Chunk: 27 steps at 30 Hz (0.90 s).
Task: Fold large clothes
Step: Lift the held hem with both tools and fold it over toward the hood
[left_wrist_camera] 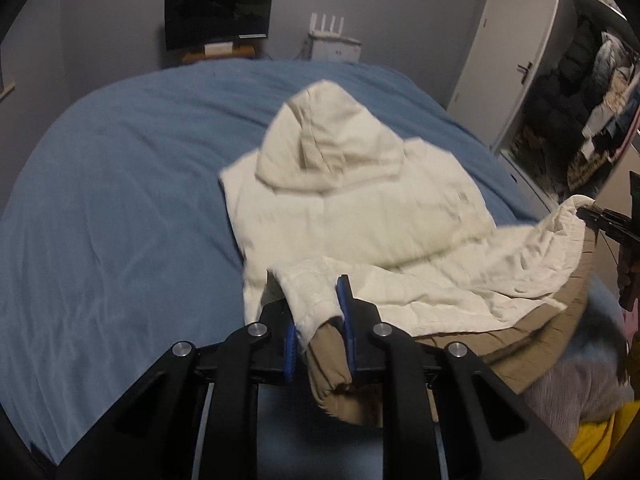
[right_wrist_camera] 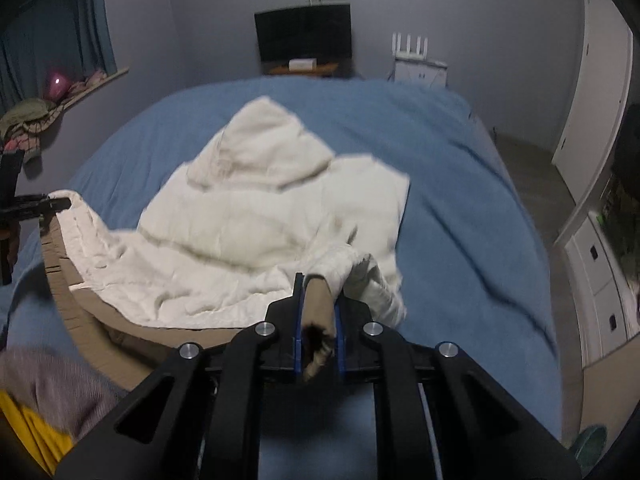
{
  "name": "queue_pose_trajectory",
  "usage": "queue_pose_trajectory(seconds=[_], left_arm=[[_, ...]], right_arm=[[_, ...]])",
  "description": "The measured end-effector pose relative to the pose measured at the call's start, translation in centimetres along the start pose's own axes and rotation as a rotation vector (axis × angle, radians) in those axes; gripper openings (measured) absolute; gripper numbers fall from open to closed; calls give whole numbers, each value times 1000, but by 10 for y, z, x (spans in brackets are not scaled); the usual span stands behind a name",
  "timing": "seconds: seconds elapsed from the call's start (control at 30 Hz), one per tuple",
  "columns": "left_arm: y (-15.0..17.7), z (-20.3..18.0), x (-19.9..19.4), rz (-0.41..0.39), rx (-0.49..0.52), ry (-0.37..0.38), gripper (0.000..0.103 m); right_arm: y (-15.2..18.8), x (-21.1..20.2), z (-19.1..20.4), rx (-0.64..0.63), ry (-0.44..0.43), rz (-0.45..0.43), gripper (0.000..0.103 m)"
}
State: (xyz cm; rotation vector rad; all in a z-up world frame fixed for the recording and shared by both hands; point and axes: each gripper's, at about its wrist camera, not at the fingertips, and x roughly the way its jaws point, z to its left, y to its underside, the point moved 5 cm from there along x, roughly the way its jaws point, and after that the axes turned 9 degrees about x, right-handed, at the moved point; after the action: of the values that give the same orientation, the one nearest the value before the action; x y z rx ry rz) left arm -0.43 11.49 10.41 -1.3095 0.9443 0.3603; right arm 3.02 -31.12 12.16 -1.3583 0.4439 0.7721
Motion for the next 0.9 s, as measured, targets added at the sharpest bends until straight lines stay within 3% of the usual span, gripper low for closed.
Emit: queue_pose_trajectory(seconds=[0.37, 0.6, 0.9], left_arm=[[-83, 54, 46, -60, -65, -26, 17], [-104, 90, 104, -90, -169, -41, 18], [-113, 126, 197, 52, -179, -83, 21]], right_arm=[[-106, 76, -23, 114, 38, -53, 9], [-136, 136, -39, 192, 76, -85, 9], [-150, 243, -64, 296, 149, -14, 9]])
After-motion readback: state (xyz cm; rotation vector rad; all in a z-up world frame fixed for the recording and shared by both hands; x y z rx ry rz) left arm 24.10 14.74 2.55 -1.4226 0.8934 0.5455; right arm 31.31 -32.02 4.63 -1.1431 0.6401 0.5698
